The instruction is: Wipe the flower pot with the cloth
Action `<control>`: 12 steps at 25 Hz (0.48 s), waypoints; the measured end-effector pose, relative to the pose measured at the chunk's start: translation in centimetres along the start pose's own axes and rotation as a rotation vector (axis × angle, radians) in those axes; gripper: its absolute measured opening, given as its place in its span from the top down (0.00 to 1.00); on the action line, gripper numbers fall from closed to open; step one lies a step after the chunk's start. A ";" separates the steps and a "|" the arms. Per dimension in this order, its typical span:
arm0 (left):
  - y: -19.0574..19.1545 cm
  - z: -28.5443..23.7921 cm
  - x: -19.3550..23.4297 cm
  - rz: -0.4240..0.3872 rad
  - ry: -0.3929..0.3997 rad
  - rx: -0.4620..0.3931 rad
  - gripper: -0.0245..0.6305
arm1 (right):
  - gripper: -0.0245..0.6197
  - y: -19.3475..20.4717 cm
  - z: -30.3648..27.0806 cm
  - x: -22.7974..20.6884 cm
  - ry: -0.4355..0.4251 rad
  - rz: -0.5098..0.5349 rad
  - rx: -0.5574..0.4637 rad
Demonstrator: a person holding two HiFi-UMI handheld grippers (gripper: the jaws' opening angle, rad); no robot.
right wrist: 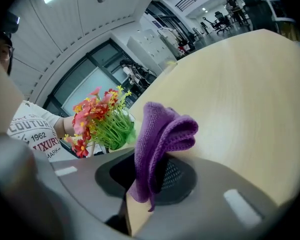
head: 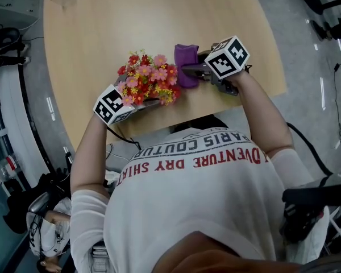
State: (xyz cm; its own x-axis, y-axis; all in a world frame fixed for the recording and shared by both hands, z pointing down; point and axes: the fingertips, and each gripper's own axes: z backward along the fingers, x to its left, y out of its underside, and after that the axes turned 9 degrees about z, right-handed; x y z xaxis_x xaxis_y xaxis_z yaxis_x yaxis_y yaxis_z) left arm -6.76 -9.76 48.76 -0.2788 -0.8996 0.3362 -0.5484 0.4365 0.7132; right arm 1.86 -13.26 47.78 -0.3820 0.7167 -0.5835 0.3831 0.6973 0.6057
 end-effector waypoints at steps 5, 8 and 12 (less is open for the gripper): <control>-0.3 0.2 -0.2 -0.029 0.029 0.037 0.26 | 0.86 -1.6 -0.4 1.3 -0.070 0.064 0.040; 0.0 0.2 -0.2 -0.033 0.032 0.053 0.26 | 0.86 -2.1 -1.2 1.4 -0.099 0.086 0.079; -0.4 0.3 -0.3 -0.040 0.034 0.054 0.26 | 0.86 -1.8 -2.5 0.8 -0.121 0.082 0.124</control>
State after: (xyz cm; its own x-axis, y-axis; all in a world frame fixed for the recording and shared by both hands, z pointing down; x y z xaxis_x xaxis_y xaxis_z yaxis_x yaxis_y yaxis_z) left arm -6.72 -9.68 48.23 -0.2294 -0.9158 0.3297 -0.6007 0.3998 0.6924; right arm -1.27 -13.98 47.59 -0.2438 0.7618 -0.6002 0.5122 0.6267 0.5873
